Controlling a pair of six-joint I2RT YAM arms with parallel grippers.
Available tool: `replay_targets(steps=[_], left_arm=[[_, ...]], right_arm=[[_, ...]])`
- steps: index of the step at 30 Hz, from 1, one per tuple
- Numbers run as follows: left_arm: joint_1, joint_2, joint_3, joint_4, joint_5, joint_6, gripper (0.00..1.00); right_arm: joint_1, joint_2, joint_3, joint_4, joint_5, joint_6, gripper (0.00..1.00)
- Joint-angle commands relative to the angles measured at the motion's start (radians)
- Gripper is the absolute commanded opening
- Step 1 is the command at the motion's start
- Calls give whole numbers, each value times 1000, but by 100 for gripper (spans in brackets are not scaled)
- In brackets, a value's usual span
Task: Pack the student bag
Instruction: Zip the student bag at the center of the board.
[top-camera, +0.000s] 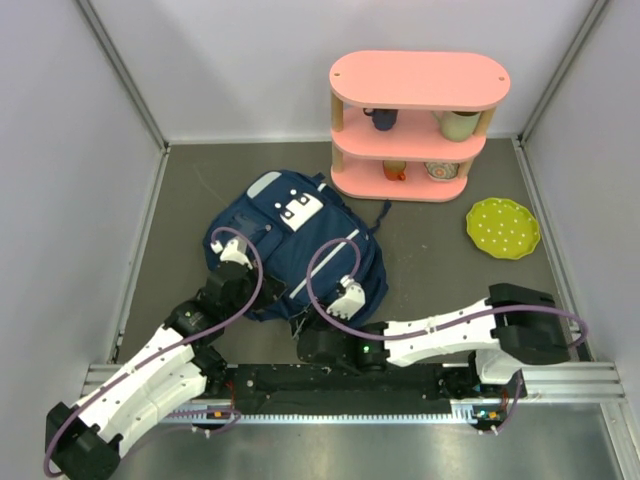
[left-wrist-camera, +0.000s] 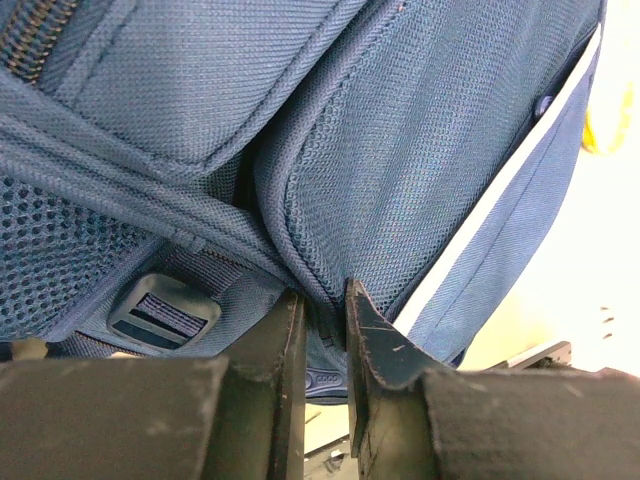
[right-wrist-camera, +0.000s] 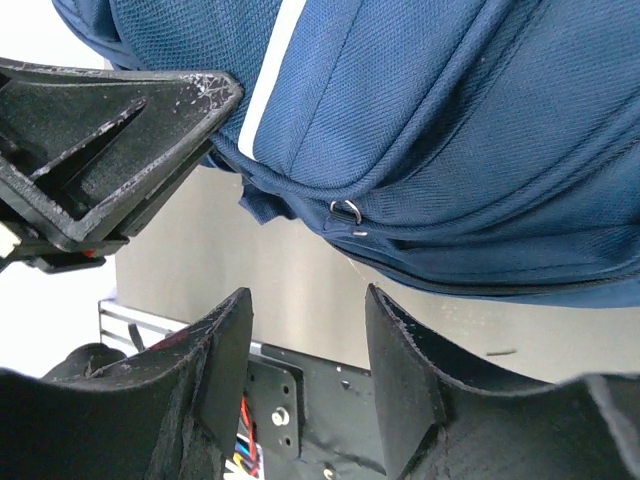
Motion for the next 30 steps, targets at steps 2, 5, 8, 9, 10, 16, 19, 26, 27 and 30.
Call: replay_targets(steps=[2,5,8,9,10,16,19,26,27,30], left_arm=[[-21,-26,41,-34,110,143,20],[-21,-29,50,-48,110,180,20],[-21,-26,65,-60,101,212,19],[-20,-23,68,-60,102,215,18],[-19,-23,73,-59,108,220,18],[-18,-8,82,-56,127,208,17],[-19,-8,70,-50,169,182,17],[-19,-35,4,-5,223,87,26],[-19,-48,-2,-5,217,87,29],[-19,-71,2,-16,209,91,44]], right_arm=[[-33,64,53,54,-24,85,46],[-68,70,36,61,-40,102,41],[-77,94,32,60,-31,115,40],[-77,100,33,60,-15,118,40],[-77,108,35,55,9,125,40],[-70,177,81,46,60,147,40],[-51,202,82,37,158,204,40],[-22,258,165,-104,385,341,41],[-22,265,168,-145,409,394,41],[-22,255,157,-159,437,436,42]])
